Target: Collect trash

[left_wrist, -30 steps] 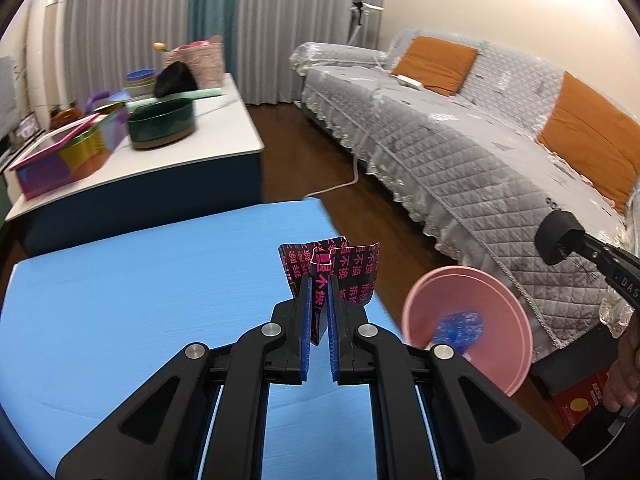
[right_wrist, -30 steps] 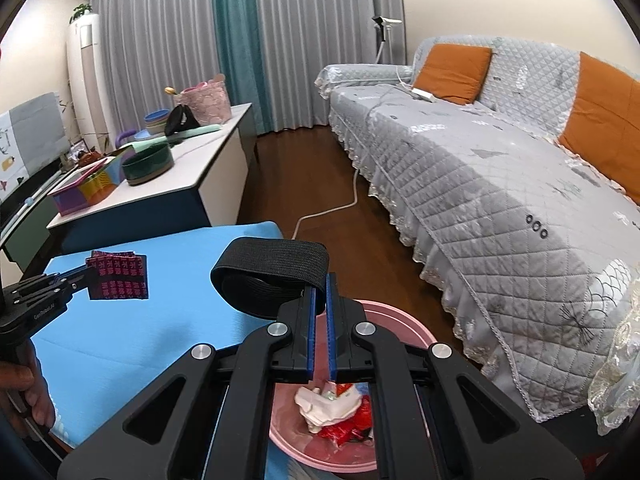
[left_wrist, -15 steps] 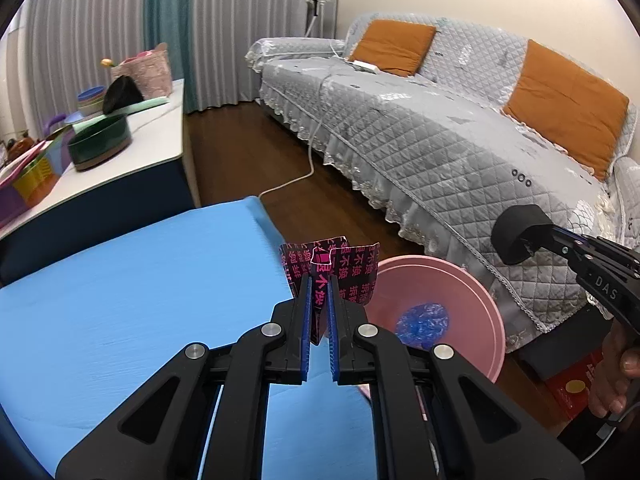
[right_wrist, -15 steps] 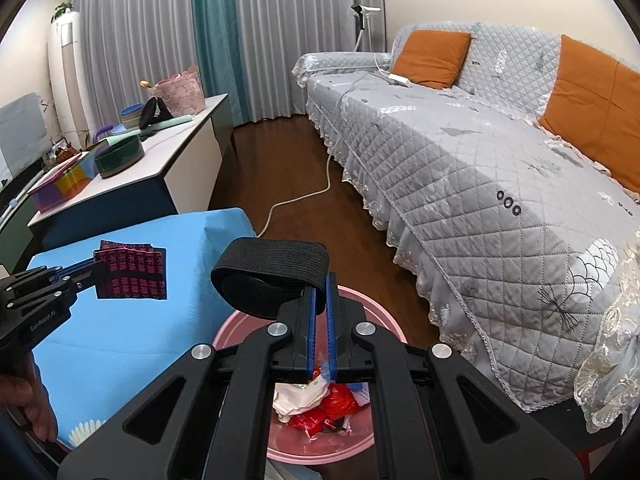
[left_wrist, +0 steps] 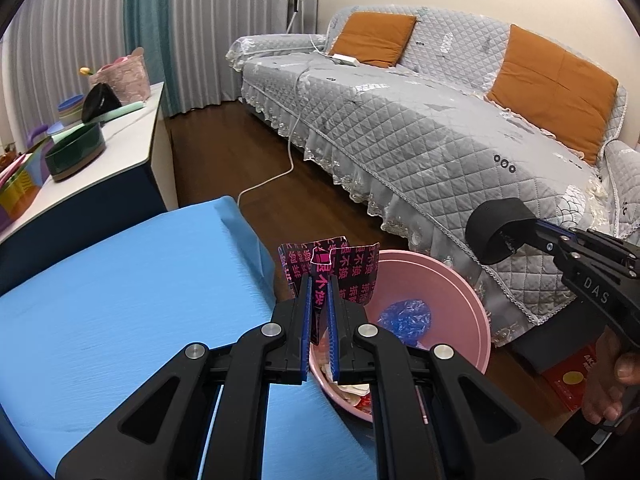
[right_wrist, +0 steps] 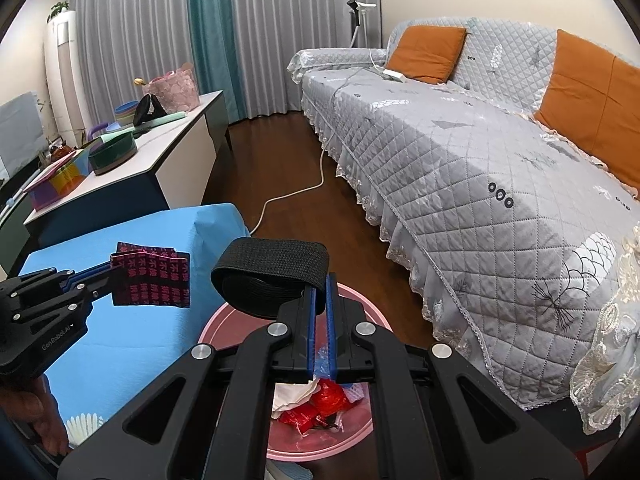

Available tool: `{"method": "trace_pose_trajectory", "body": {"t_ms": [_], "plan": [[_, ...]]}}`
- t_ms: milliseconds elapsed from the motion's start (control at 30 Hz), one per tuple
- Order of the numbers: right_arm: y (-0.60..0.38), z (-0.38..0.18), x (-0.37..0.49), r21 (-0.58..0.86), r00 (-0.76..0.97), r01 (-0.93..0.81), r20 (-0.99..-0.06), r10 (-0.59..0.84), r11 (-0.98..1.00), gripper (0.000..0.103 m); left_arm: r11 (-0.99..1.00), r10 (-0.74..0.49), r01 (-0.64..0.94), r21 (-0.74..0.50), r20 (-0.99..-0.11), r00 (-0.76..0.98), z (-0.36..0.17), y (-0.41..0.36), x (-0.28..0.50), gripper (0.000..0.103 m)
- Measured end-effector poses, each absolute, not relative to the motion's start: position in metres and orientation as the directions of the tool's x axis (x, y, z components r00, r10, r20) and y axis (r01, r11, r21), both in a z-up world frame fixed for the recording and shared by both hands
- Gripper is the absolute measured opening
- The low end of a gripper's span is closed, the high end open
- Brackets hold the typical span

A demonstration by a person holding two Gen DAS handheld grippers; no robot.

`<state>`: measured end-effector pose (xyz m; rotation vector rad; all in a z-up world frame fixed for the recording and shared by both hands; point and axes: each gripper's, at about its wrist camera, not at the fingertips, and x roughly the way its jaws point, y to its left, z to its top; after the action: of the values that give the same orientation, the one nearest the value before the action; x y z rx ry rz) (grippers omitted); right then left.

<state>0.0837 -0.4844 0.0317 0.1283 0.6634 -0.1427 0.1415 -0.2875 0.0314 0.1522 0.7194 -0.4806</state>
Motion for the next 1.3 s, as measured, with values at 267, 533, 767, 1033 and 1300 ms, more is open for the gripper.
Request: {"method": "trace_pose_trajectory", "body": {"t_ms": [267, 533, 767, 1033, 1300], "plan": [[-0.493, 0.025, 0.084, 0.075, 0.76, 0.197, -0.642, -0.103, 0.978, 0.037, 0.837, -0.438, 0.541, -0.079, -0.689, 0.577, 0.021, -0.3, 0.137, 0.019], [-0.501, 0.025, 0.08, 0.085, 0.759, 0.227, -0.639, -0.121, 0.97, 0.052, 0.84, -0.435, 0.537, -0.08, -0.691, 0.577, 0.023, -0.292, 0.136, 0.019], [-0.495, 0.028, 0.079, 0.077, 0.758, 0.236, -0.638, -0.134, 0.969, 0.061, 0.843, -0.424, 0.535, -0.058, -0.685, 0.593, 0.031, -0.276, 0.131, 0.02], [-0.467, 0.052, 0.068, 0.06, 0.798, 0.219, -0.585, -0.143, 0.974, 0.086, 0.858, -0.4, 0.513, -0.028, -0.661, 0.634, 0.047, -0.235, 0.115, 0.031], [-0.414, 0.073, 0.054, 0.081, 0.84, 0.161, -0.534, -0.094, 0.984, 0.09, 0.902, -0.341, 0.432, -0.009, -0.627, 0.701, 0.063, -0.165, 0.094, 0.05]]}}
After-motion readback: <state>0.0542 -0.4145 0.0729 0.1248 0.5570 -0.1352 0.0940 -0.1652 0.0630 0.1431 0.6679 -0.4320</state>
